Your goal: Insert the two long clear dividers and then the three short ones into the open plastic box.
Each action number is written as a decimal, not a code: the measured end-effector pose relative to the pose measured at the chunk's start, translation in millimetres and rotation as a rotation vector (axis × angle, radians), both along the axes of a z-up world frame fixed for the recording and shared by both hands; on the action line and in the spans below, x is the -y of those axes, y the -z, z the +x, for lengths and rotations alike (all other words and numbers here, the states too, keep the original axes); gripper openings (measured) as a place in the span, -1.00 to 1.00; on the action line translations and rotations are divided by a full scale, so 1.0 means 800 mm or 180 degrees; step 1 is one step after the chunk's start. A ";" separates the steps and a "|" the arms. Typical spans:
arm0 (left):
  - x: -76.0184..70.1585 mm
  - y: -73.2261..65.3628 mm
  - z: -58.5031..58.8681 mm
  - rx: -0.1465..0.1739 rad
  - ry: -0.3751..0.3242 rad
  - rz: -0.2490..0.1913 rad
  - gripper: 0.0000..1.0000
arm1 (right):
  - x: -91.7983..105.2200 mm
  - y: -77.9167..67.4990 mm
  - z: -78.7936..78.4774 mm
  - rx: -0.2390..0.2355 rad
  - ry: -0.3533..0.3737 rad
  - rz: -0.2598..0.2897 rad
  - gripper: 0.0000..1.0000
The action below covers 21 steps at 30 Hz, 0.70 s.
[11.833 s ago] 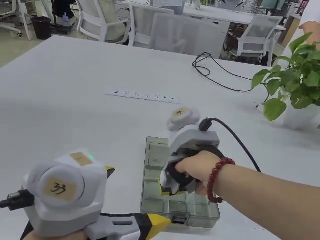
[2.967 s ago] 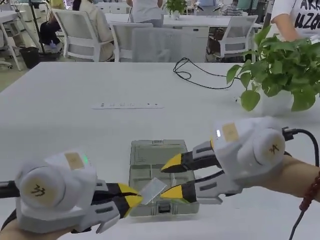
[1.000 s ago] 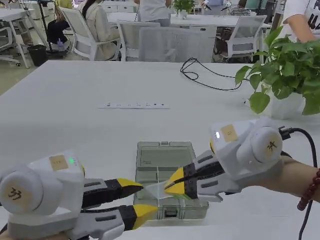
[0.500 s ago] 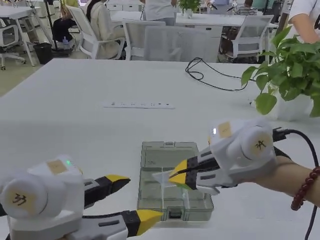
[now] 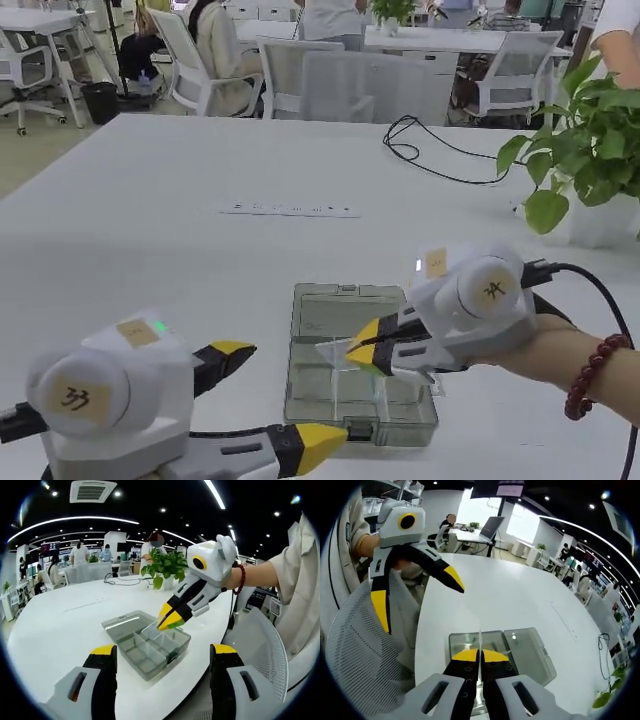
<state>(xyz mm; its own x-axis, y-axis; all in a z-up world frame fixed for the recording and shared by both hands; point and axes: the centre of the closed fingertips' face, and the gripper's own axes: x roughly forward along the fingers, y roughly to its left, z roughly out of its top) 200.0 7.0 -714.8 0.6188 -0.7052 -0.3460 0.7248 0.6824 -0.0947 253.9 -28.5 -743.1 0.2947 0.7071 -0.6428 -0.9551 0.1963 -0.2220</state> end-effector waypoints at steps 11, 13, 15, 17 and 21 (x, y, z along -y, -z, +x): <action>-0.002 0.000 0.007 0.0064 -0.0057 0.0029 0.64 | -0.004 0.015 0.013 -0.0055 0.0043 -0.0093 -0.95; -0.001 0.001 0.007 0.0058 -0.0050 0.0030 0.64 | -0.004 0.017 0.013 -0.0064 0.0025 -0.0102 -0.95; -0.001 0.002 0.006 0.0048 -0.0042 0.0045 0.63 | -0.005 0.020 0.013 -0.0066 0.0004 -0.0138 -0.95; -0.001 0.003 0.006 0.0050 -0.0033 0.0059 0.63 | -0.004 0.023 0.014 -0.0066 -0.0009 -0.0165 -0.95; -0.001 0.003 0.007 0.0045 -0.0031 0.0047 0.61 | -0.006 0.024 0.014 -0.0112 -0.0024 -0.0143 -0.95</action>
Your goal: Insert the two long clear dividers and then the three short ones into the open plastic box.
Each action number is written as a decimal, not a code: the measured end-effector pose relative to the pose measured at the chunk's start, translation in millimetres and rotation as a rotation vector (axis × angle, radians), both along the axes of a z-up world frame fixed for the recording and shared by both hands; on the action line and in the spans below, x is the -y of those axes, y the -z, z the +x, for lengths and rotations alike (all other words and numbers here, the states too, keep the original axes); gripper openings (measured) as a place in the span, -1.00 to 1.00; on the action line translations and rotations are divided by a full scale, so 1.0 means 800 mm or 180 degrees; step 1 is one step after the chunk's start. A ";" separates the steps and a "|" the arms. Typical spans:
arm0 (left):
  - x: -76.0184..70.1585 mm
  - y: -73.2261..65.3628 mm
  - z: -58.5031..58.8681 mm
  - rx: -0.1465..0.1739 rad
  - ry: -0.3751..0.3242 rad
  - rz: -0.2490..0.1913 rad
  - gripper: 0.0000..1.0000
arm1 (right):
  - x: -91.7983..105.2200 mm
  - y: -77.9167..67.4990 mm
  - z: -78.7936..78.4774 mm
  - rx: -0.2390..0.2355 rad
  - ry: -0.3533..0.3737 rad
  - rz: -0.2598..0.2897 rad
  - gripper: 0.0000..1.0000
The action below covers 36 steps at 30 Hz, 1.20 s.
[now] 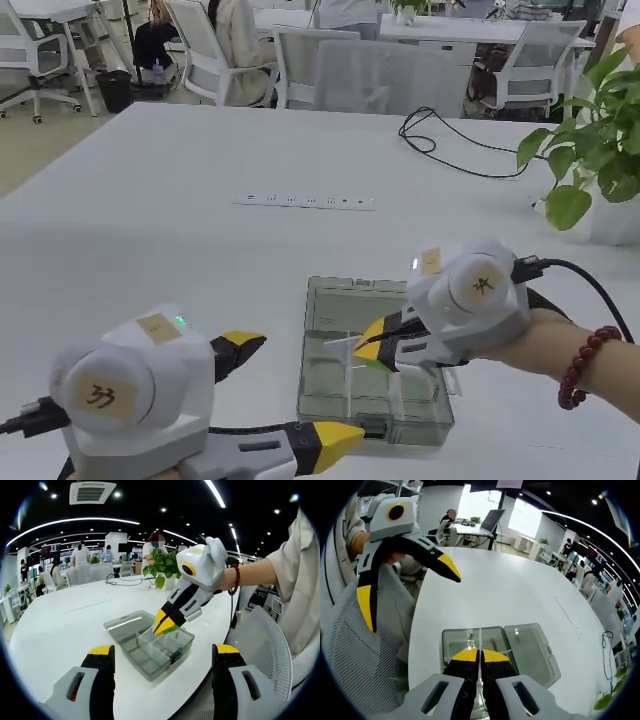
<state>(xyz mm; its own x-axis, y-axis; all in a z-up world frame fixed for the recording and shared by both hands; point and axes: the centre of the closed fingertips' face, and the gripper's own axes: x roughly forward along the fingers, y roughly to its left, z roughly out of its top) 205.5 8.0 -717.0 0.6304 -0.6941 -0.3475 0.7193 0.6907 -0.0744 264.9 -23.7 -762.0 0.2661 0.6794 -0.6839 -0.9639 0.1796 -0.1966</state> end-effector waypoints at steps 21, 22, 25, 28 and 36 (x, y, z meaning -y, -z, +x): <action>-0.001 0.004 -0.002 0.0009 0.0026 0.0094 0.61 | -0.027 0.006 0.004 -0.0124 -0.0247 -0.0387 -0.95; -0.001 0.004 -0.002 0.0009 0.0021 0.0099 0.63 | -0.029 0.007 0.004 -0.0112 -0.0276 -0.0421 -0.95; 0.000 0.002 -0.001 0.0023 0.0009 0.0080 0.64 | -0.033 0.009 0.004 -0.0128 -0.0304 -0.0457 -0.96; 0.000 0.002 0.000 0.0022 -0.0004 0.0067 0.64 | -0.035 0.012 0.004 -0.0146 -0.0350 -0.0505 -0.96; 0.003 0.004 -0.001 0.0010 0.0018 0.0106 0.65 | -0.038 0.020 0.004 -0.0168 -0.0535 -0.0633 -0.96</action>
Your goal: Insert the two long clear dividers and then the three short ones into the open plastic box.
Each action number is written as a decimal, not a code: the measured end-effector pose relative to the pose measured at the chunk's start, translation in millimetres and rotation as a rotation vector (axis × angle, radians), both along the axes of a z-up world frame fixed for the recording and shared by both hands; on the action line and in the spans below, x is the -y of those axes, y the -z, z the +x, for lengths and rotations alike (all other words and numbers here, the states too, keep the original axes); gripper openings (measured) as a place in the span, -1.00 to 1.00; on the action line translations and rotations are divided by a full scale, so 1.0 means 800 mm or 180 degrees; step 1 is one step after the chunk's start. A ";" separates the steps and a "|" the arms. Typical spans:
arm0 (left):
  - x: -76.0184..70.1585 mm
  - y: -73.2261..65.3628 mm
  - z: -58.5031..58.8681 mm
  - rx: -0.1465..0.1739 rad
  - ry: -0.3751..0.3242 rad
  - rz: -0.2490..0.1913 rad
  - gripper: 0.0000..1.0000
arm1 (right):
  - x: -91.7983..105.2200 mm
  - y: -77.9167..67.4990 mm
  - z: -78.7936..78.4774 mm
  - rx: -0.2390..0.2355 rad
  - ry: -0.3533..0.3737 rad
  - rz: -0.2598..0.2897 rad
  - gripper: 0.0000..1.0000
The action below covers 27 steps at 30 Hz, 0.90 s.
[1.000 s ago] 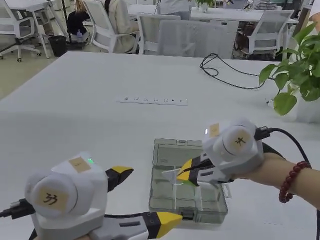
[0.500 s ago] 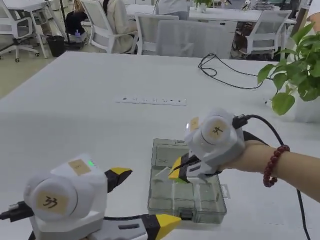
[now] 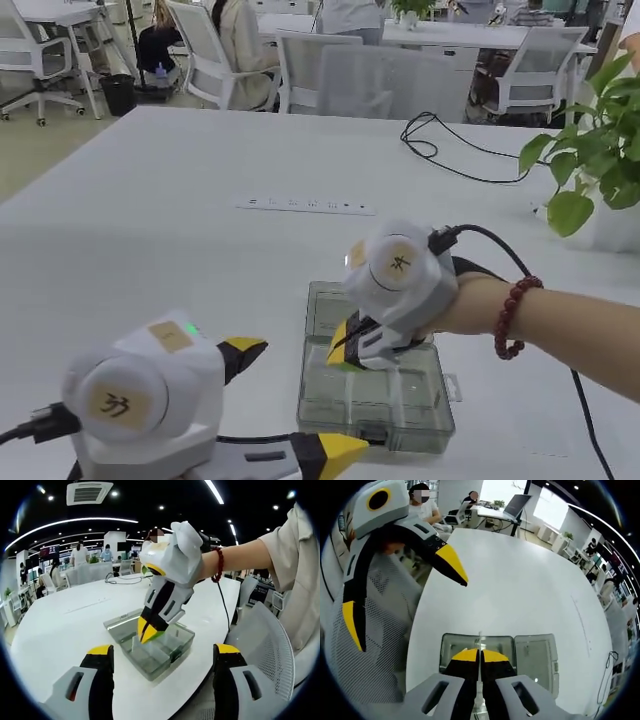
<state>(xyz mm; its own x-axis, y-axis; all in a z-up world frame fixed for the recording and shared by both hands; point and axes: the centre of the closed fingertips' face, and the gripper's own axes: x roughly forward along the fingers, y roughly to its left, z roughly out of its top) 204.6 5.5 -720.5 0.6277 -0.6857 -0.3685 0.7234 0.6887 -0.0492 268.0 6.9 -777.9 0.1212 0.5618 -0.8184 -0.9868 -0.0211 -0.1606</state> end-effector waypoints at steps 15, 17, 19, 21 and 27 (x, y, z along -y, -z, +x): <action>-0.004 -0.003 0.002 -0.0019 -0.0055 -0.0065 0.65 | -0.004 0.019 -0.001 0.0008 -0.0194 -0.0170 -0.96; -0.003 -0.003 0.002 -0.0021 -0.0054 -0.0063 0.65 | -0.004 0.024 -0.001 0.0016 -0.0191 -0.0198 -0.96; -0.003 -0.002 0.001 -0.0020 -0.0049 -0.0042 0.65 | -0.005 0.027 -0.001 0.0024 -0.0197 -0.0213 -0.96; -0.002 -0.002 0.001 -0.0010 -0.0038 -0.0010 0.65 | -0.005 0.029 0.001 0.0027 -0.0169 -0.0234 -0.96; -0.004 -0.002 0.000 -0.0001 -0.0053 0.0004 0.65 | -0.005 0.033 0.002 -0.0015 -0.0087 -0.0212 -0.96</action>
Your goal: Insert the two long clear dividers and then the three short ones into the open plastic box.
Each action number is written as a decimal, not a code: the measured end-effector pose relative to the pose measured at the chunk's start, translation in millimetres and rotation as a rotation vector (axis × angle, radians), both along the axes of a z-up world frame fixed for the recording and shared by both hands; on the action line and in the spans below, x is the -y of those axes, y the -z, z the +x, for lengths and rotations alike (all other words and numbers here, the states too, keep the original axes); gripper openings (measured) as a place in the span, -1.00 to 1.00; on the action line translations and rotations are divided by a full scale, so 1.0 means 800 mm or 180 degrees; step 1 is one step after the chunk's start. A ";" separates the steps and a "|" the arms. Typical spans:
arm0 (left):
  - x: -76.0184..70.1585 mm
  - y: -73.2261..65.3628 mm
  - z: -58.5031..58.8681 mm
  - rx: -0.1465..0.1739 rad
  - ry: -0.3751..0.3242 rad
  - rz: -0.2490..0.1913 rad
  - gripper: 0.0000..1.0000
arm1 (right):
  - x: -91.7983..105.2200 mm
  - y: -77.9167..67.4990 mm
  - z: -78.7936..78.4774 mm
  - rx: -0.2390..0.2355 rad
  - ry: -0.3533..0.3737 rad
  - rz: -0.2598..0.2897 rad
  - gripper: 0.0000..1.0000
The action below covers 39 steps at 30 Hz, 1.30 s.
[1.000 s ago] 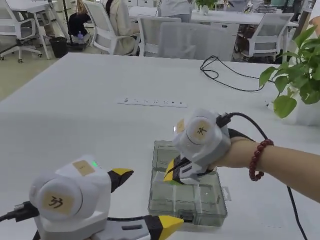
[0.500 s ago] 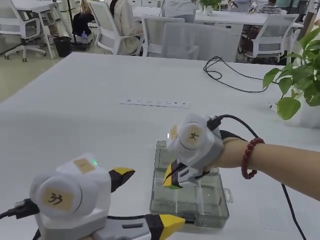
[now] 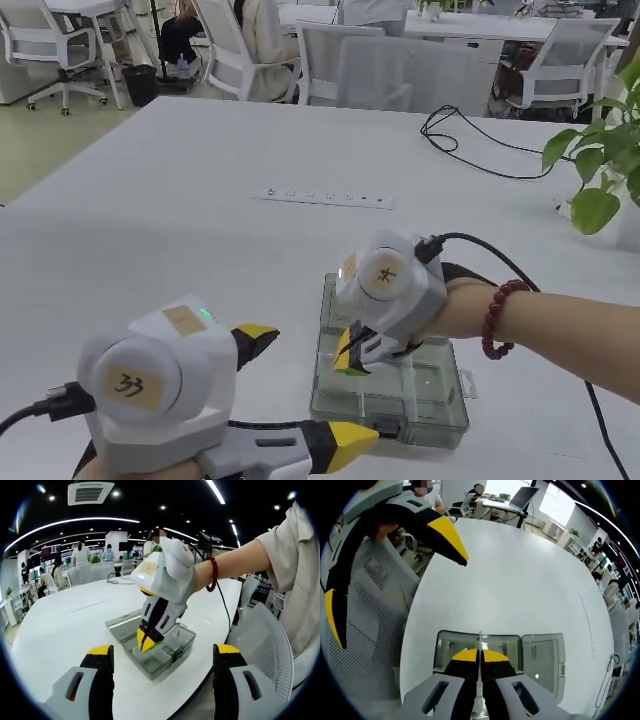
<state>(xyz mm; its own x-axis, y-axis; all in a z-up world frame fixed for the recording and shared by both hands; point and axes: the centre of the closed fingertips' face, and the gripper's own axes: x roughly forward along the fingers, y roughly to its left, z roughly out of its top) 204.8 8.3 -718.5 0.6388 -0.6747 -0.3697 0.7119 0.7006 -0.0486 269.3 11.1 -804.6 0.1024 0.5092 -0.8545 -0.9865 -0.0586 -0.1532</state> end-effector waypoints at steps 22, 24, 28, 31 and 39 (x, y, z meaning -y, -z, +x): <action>0.001 0.005 0.004 -0.0008 -0.0015 0.0082 0.65 | 0.002 0.029 0.004 -0.0197 0.0057 -0.0369 -0.96; 0.002 0.005 0.005 -0.0006 -0.0022 0.0065 0.66 | 0.002 0.030 0.004 -0.0192 0.0057 -0.0367 -0.96; 0.003 0.004 0.007 -0.0009 -0.0035 0.0066 0.66 | 0.002 0.029 0.005 -0.0175 0.0129 -0.0306 -0.93; 0.004 0.004 0.007 -0.0017 -0.0027 0.0069 0.66 | 0.002 0.029 0.005 -0.0179 0.0192 -0.0263 -0.92; 0.004 0.000 0.009 0.0013 -0.0037 0.0070 0.70 | 0.002 0.023 0.000 -0.0188 0.0223 -0.0146 -0.78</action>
